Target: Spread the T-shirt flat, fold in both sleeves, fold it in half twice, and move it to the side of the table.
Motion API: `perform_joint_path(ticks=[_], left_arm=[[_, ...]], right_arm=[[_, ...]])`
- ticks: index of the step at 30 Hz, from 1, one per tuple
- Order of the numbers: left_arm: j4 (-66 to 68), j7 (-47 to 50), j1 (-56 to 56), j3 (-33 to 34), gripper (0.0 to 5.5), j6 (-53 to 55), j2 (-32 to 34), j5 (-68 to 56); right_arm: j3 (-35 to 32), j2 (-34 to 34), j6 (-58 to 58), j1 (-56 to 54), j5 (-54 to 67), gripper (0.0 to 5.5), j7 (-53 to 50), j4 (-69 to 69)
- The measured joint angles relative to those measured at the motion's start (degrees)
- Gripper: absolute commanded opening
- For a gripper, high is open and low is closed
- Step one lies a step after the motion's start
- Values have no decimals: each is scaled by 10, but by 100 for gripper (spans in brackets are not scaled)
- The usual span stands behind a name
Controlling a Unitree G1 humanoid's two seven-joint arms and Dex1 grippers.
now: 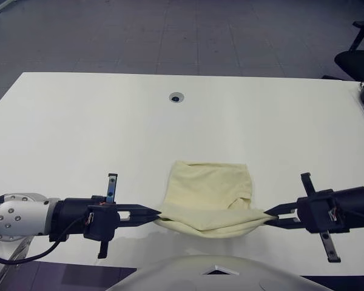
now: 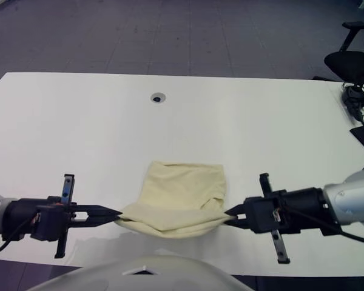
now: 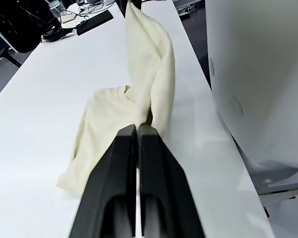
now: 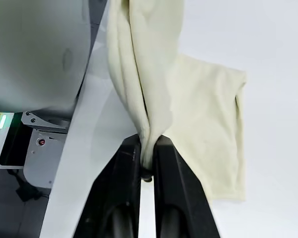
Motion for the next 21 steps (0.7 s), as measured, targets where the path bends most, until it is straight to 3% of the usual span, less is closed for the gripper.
perform_joint_path(ticks=[9,16,21], left_arm=[[165,67,-186,-140,0,20,-93,117],[239,91,-248,-194,0,23,-141,176],[271,112,-273,-220,0,24,-171,213]], right_arm=[[213,-3,83,-136,-19,16,-28,117],[320,58,94,-218,-96,16,-64,211],[356,96,104,-271,-128,16,-79,256]])
